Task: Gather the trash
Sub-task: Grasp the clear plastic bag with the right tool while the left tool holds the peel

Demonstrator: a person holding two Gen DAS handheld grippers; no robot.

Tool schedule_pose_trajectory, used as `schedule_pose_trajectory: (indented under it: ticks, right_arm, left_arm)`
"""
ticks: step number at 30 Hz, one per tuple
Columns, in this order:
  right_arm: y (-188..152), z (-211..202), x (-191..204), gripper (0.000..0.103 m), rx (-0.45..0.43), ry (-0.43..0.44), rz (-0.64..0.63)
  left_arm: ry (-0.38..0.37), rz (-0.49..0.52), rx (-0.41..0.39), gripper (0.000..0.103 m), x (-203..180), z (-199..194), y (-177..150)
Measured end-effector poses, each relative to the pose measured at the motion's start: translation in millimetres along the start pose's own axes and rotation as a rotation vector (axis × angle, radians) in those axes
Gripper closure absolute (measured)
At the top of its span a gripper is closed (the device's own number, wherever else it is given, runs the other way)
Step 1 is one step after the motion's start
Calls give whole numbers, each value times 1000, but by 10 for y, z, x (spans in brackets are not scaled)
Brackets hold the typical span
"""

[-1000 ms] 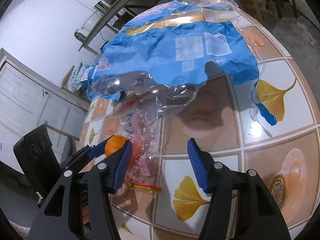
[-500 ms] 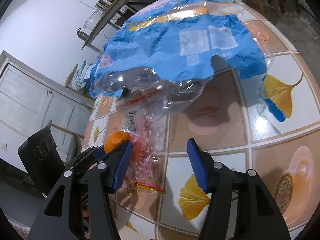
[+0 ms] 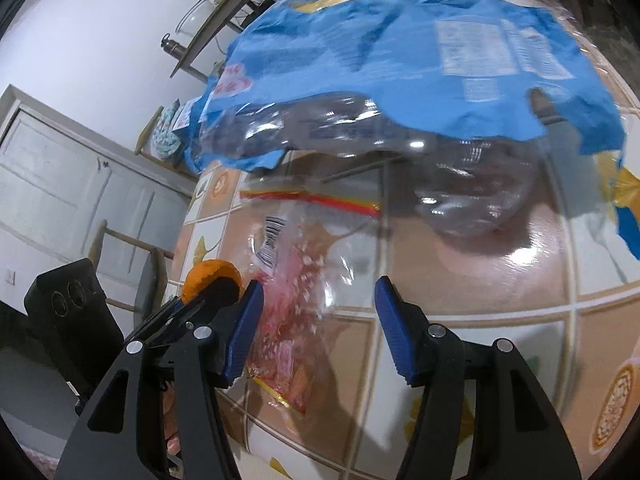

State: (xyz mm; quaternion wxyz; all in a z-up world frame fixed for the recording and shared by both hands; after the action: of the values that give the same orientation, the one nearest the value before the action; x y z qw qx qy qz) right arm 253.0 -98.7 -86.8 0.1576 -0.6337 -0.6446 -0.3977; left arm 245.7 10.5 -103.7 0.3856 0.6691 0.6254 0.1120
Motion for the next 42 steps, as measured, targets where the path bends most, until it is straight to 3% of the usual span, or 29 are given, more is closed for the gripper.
schedule_pose_trajectory:
  ticks: [3, 8, 16, 27, 34, 42]
  right_arm:
    - [-4, 64, 66, 50, 6, -12, -18]
    - [-64, 188, 106, 81, 32, -23, -17]
    - [-108, 183, 96, 95, 19, -29, -19]
    - [-190, -204, 14, 98, -1, -62, -73]
    - [-203, -511, -158, 98, -26, -69, -44]
    - [-108, -548, -206, 94, -70, -47, 0]
  left_arm:
    - [-18, -40, -6, 84, 84, -24, -10]
    - [-36, -83, -5, 85, 190, -16, -26]
    - [-51, -114, -52, 85, 242, -150, 66]
    - [-35, -118, -96, 85, 280, -331, 182]
    - [-28, -97, -12, 85, 211, -148, -19]
    - [-50, -46, 60, 85, -11, -57, -275]
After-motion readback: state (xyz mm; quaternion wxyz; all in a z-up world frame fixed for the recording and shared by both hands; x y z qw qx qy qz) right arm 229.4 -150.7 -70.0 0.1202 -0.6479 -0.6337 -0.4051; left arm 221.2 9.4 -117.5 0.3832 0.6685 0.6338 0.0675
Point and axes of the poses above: each gripper's, at about its wrist camera, not at the fingertips, and z roughly the way its jaws point, x to its left, y to its top, the point moved 10 cm from there along z, roughly the way its jaws point, and after that the axes turned 5 degrees about y, right-handed, at the moved point
